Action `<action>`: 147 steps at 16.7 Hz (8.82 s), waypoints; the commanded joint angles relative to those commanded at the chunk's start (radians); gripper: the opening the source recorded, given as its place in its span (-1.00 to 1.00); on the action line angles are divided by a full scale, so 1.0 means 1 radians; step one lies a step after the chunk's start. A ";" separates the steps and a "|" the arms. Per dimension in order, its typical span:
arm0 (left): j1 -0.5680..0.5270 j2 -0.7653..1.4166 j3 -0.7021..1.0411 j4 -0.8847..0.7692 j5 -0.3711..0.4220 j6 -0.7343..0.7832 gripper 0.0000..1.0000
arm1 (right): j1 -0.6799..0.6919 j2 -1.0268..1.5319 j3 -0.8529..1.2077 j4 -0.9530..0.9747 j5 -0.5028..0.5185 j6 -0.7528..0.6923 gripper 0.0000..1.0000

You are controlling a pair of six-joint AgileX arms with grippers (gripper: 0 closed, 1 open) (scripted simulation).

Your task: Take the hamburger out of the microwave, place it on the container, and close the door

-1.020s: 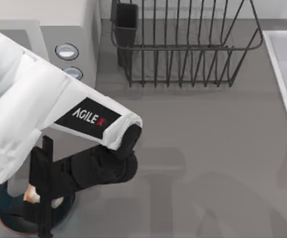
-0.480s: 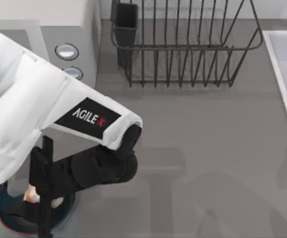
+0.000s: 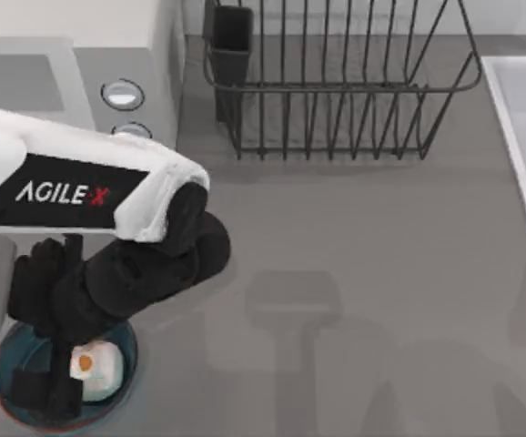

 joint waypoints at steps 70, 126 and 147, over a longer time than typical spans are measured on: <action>0.684 -1.893 -1.086 1.369 0.629 2.471 -1.00 | 0.000 0.000 0.000 0.000 0.000 0.000 1.00; 1.694 -0.063 0.031 0.942 1.259 3.401 -1.00 | 0.000 0.000 0.000 0.000 0.000 0.000 1.00; 1.451 -0.449 -0.425 1.152 1.132 3.139 -1.00 | 0.000 0.000 0.000 0.000 0.000 0.000 1.00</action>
